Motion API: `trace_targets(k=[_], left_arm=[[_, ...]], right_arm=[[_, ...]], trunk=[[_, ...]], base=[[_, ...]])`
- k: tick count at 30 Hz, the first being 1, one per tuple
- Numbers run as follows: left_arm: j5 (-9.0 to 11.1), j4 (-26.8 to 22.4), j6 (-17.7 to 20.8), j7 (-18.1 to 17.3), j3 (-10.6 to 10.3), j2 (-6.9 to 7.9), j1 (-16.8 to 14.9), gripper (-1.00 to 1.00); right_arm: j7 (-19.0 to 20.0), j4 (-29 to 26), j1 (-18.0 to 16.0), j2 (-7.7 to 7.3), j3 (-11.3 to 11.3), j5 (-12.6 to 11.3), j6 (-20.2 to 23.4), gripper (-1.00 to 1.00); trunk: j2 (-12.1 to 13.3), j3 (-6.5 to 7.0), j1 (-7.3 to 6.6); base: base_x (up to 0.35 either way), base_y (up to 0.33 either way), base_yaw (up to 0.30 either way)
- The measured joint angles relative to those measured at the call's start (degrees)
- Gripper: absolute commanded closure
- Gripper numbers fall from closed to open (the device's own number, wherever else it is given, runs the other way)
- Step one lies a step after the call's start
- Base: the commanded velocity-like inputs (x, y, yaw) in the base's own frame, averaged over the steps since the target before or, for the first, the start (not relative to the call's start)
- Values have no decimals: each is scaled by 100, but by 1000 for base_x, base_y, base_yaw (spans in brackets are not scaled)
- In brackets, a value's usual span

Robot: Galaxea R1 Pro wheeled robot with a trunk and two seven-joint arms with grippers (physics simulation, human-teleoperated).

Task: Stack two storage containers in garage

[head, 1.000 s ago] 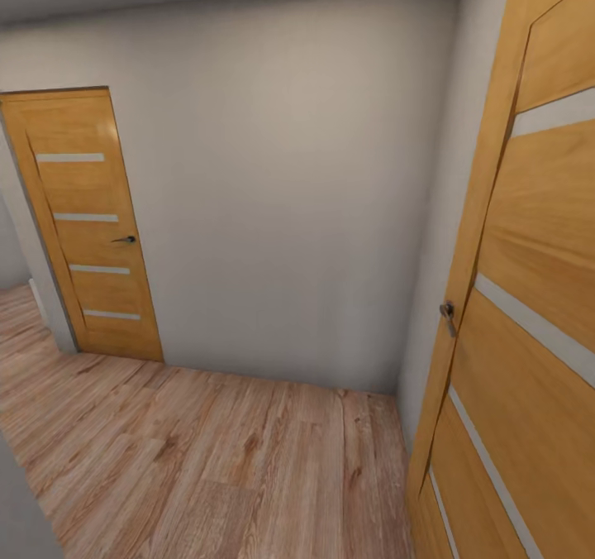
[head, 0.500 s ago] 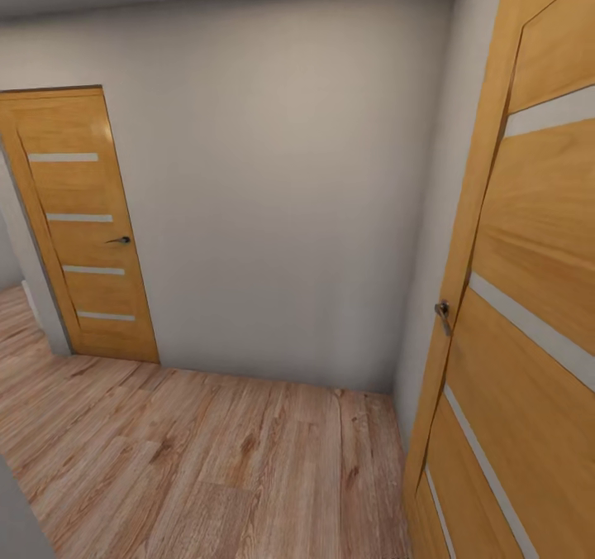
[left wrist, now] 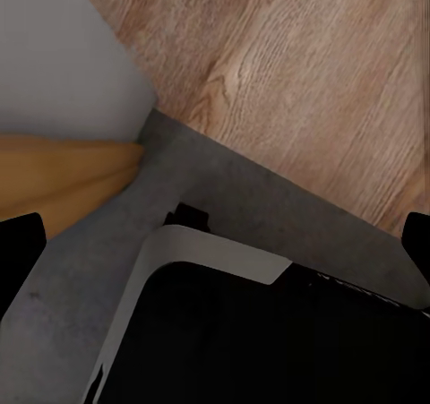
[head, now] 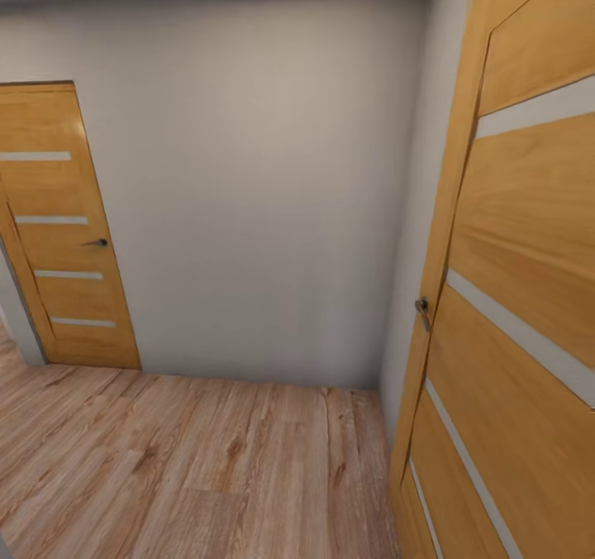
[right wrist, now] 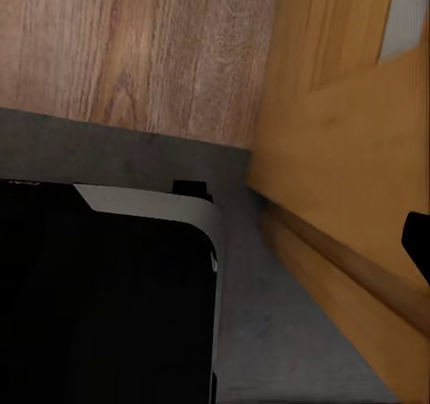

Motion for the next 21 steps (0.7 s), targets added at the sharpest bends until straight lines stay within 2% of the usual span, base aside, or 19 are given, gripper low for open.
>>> trace_targets(k=[21], left_arm=[[1, -4, -7, 0, 0, 0, 0, -100]], right_arm=[[1, 1, -1, -32, 1, 27, 1, -100]], trunk=[[0, 0, 0]], base=[[0, 0, -16]])
